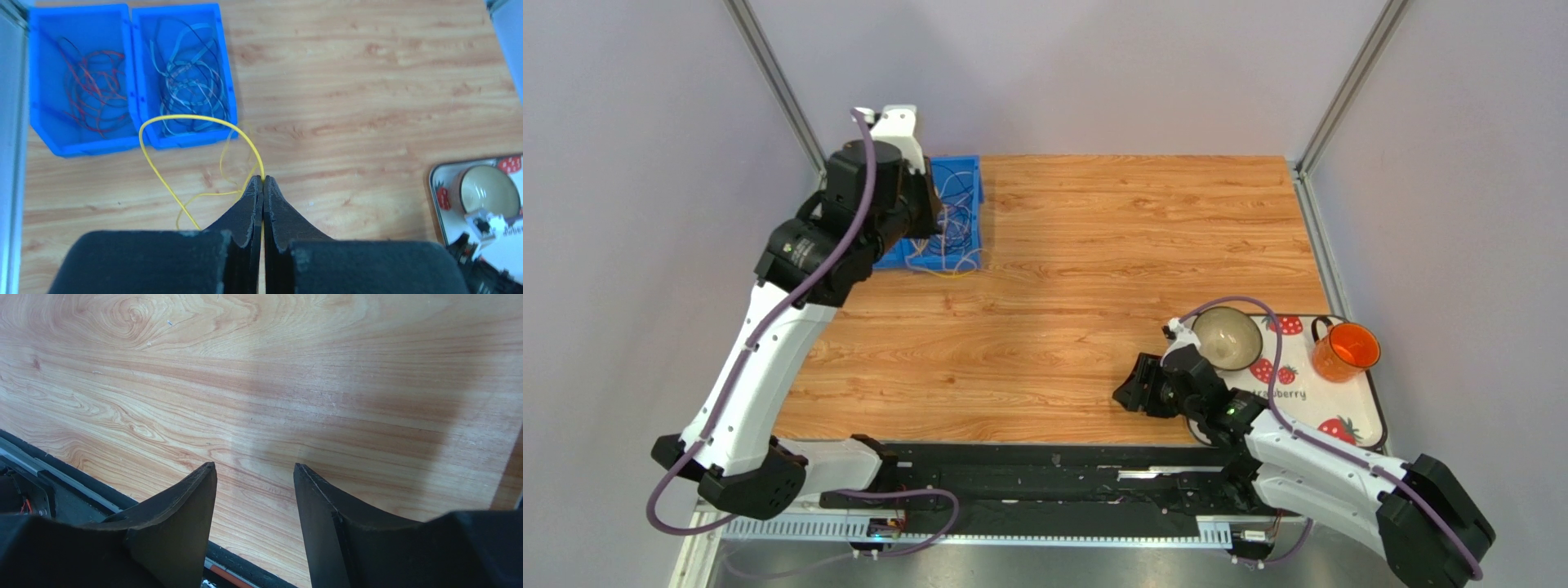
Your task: Untangle the cables
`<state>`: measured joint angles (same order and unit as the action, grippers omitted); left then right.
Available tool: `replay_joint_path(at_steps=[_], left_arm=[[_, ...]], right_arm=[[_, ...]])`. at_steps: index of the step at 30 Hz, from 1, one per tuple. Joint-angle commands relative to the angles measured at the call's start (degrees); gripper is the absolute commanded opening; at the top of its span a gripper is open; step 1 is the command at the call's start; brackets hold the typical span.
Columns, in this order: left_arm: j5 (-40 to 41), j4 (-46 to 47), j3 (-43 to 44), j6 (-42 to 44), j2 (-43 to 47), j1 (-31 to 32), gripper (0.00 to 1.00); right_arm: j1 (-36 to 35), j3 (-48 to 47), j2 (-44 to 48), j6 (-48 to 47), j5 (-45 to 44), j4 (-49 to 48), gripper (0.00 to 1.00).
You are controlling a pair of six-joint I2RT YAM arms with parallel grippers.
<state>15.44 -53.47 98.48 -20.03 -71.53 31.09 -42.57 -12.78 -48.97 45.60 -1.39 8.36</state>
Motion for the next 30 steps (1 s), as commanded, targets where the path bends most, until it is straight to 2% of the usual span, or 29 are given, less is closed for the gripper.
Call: replay_joint_path(at_steps=[1, 12, 20, 30], left_arm=[[0.38, -2.78, 7.86, 4.56, -2.12, -4.09, 0.0], [-1.82, -2.44, 26.93, 5.18, -6.43, -15.26, 0.0], [-3.49, 3.37, 29.4, 5.97, -8.36, -19.92, 0.0], [-9.99, 10.67, 29.58, 5.97, -12.93, -28.8, 0.0]], right_arm=[[-0.06, 0.82, -1.65, -1.04, -0.37, -3.96, 0.56], [-0.15, 0.65, -6.05, -1.92, 0.16, -6.78, 0.56], [-0.06, -0.14, -8.86, -2.19, 0.42, -7.31, 0.56], [-0.15, -2.6, -14.39, -3.24, 2.97, -7.83, 0.56]])
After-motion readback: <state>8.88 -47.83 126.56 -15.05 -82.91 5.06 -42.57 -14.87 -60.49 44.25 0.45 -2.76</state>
